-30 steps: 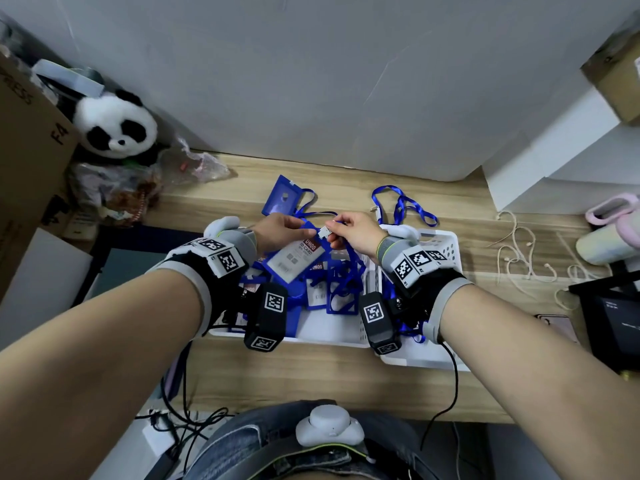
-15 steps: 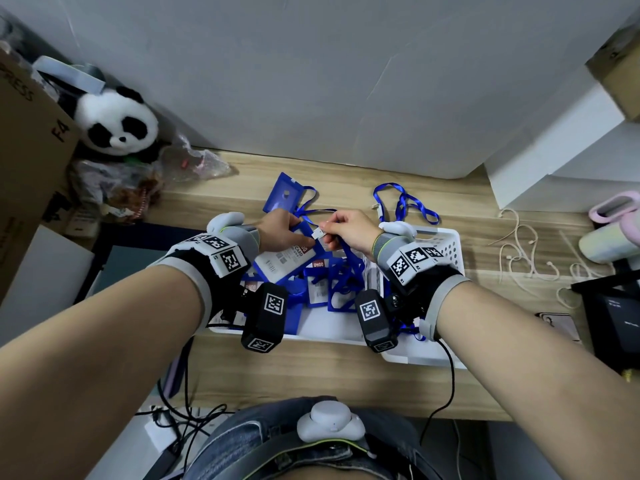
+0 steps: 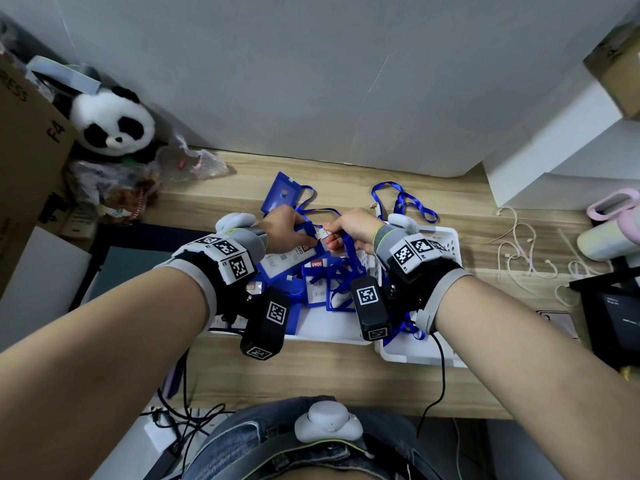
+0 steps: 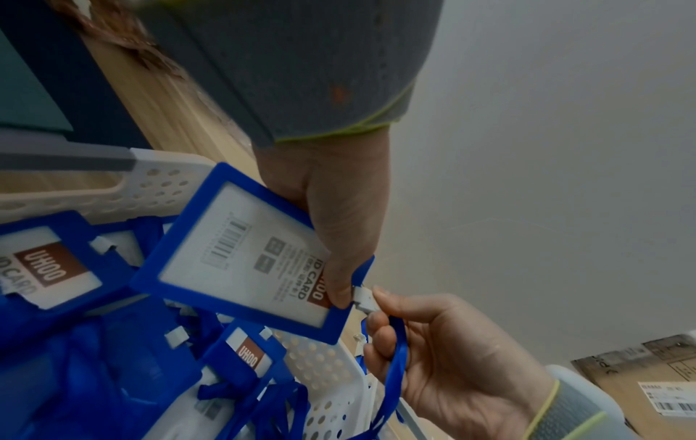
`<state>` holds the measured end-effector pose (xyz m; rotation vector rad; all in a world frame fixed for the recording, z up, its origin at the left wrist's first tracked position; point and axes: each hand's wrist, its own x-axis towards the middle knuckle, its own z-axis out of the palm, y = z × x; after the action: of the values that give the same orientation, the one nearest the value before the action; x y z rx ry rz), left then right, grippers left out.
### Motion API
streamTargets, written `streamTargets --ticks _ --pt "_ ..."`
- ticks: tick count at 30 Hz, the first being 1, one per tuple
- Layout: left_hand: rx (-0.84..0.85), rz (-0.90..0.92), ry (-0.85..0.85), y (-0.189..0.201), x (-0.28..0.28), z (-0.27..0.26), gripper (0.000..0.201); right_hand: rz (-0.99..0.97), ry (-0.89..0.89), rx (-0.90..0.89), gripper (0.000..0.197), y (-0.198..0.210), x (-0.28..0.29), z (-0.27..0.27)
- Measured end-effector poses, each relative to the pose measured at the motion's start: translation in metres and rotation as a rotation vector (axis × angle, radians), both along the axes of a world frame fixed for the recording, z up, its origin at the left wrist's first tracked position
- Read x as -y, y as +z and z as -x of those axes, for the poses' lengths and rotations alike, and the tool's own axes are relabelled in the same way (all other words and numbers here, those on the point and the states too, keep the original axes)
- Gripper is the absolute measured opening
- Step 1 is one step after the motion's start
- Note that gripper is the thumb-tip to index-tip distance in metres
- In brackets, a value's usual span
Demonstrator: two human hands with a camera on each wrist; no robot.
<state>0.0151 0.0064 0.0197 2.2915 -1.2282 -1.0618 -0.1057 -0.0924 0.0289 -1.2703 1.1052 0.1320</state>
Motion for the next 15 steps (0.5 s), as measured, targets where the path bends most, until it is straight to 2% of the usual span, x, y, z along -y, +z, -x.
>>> streamTargets --ticks 8,11,15 --pt "0.004 0.016 0.004 0.0023 -0.0020 0.0020 0.011 -0.035 -0.041 -0.004 0.014 0.0004 -0.0019 -0.0010" --pt "0.026 0.008 -0.016 0.0025 -0.0005 0.0032 0.017 -0.052 -0.078 -0.020 0.016 -0.0031 -0.0028 -0.0019" --pt "-0.046 0.017 0.031 0.0024 -0.0018 -0.0027 0.017 0.043 -0.092 0.043 0.012 -0.0084 -0.0034 0.0000"
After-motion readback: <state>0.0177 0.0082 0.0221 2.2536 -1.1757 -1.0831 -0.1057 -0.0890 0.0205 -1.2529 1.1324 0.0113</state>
